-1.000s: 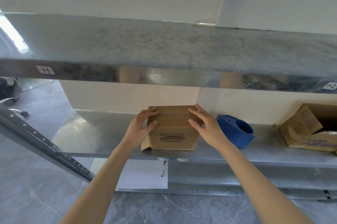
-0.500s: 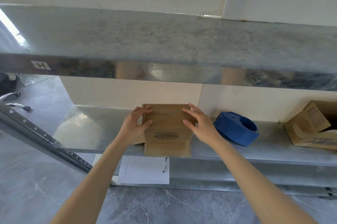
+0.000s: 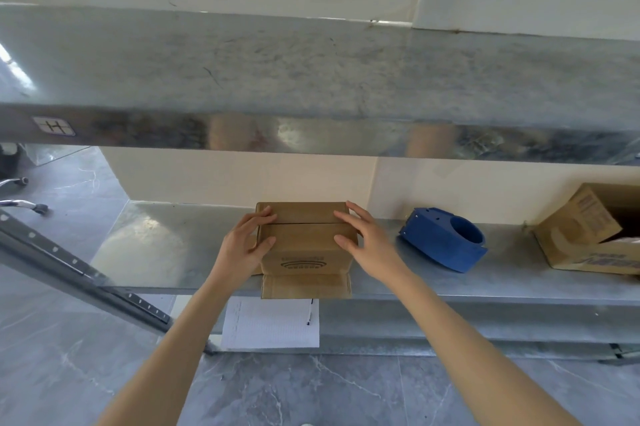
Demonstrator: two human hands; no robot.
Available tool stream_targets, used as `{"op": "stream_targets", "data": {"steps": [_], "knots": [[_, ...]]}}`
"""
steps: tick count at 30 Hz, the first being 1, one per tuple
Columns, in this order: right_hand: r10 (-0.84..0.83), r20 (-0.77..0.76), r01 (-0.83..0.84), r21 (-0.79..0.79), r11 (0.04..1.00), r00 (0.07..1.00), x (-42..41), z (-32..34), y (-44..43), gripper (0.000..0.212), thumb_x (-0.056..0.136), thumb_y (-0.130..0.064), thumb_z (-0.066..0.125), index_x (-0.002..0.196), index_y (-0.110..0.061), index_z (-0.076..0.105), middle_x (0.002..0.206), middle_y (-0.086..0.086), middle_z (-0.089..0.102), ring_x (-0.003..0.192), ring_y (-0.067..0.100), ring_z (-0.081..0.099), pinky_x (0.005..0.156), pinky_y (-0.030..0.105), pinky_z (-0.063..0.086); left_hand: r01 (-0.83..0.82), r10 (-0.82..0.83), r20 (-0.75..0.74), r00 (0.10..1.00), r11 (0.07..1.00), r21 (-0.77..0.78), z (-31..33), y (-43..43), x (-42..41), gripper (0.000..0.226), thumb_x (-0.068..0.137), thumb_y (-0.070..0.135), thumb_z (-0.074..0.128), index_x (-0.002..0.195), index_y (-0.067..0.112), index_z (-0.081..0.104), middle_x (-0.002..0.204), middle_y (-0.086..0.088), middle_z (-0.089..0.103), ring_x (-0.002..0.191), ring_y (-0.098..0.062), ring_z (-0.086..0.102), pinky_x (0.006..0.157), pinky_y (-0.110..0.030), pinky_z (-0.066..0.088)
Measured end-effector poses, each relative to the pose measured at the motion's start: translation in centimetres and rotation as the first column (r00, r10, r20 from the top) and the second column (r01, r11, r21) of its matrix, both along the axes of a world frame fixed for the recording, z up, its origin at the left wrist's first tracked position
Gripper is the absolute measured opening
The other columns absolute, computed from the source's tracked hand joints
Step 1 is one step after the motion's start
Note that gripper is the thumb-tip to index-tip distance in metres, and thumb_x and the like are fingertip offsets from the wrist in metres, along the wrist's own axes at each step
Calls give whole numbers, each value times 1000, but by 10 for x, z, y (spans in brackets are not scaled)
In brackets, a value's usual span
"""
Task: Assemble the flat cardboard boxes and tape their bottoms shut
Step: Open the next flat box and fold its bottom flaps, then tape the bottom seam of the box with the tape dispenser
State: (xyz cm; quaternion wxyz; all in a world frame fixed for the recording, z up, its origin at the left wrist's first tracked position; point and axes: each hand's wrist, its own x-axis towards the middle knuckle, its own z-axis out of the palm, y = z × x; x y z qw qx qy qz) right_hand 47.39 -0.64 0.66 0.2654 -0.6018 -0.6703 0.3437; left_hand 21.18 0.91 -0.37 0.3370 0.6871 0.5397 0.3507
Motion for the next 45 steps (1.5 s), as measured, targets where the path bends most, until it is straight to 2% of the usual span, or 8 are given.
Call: {"op": "stream_targets", "data": {"steps": [7, 13, 22, 29, 33, 37, 41, 45], "knots": [[-48, 21, 47, 30, 998, 999, 32, -2, -9, 43, 97, -19, 62, 139, -25, 53, 157, -10, 30, 143, 6, 29, 114, 21, 23, 13, -12, 86, 996, 1000, -12, -4, -12, 32, 35, 91, 4, 66, 125, 14, 64, 136, 5, 55, 126, -5, 50, 99, -4, 31], [-93, 8, 92, 91, 992, 996, 31, -11, -12, 42, 95, -24, 66, 135, -28, 54, 154, -13, 34, 139, 4, 35, 110, 21, 29, 34, -35, 65, 997, 999, 10, -6, -16, 31, 36, 93, 3, 64, 127, 13, 64, 138, 5, 56, 129, -10, 50, 111, -28, 37], [-48, 55, 45, 44, 998, 997, 40, -8, -6, 51, 90, -41, 67, 137, -31, 51, 149, -14, 37, 123, 4, 46, 105, 28, 40, -74, 73, 116, 991, 997, 5, -12, -13, 38, 30, 87, 20, 75, 116, 25, 68, 128, 19, 59, 117, 4, 53, 93, -5, 37], [-177, 242, 141, 158, 977, 954, 83, -9, -4, 49, 95, -46, 59, 138, -25, 50, 138, -6, 49, 121, 14, 49, 90, 27, 43, -97, 93, 115, 989, 995, 25, -15, -16, 39, 31, 87, 17, 74, 116, 25, 67, 129, 16, 59, 119, -3, 54, 99, -18, 39], [-321, 385, 267, 189, 945, 865, 115, -16, -4, 46, 95, -32, 64, 137, -19, 52, 138, 5, 50, 126, 28, 46, 96, 42, 46, -108, 106, 131, 986, 994, 8, -15, -16, 40, 30, 87, 18, 74, 115, 28, 67, 130, 15, 59, 120, -4, 54, 96, -14, 38], [-315, 586, 307, 118, 945, 746, 144, -25, -9, 56, 91, -33, 69, 141, -21, 46, 138, 9, 44, 120, 34, 49, 88, 47, 50, -114, 111, 135, 985, 993, 9, -15, -16, 41, 31, 87, 17, 74, 116, 25, 68, 131, 14, 59, 122, -4, 54, 103, -24, 41], [-302, 557, 311, 81, 947, 774, 152, -33, -4, 58, 89, -25, 72, 140, -20, 46, 133, 14, 38, 88, 34, 62, 67, 41, 56, -116, 114, 146, 983, 993, 3, -16, -15, 42, 30, 87, 16, 74, 116, 23, 69, 131, 15, 60, 123, -3, 54, 102, -20, 41], [-325, 453, 323, 84, 943, 830, 146, -38, -1, 53, 86, -19, 76, 132, -21, 51, 127, 14, 37, 76, 26, 54, 60, 29, 43, -113, 113, 151, 982, 994, -7, -17, -16, 41, 31, 88, 17, 74, 118, 23, 69, 132, 15, 59, 124, -1, 53, 99, -12, 39]]}}
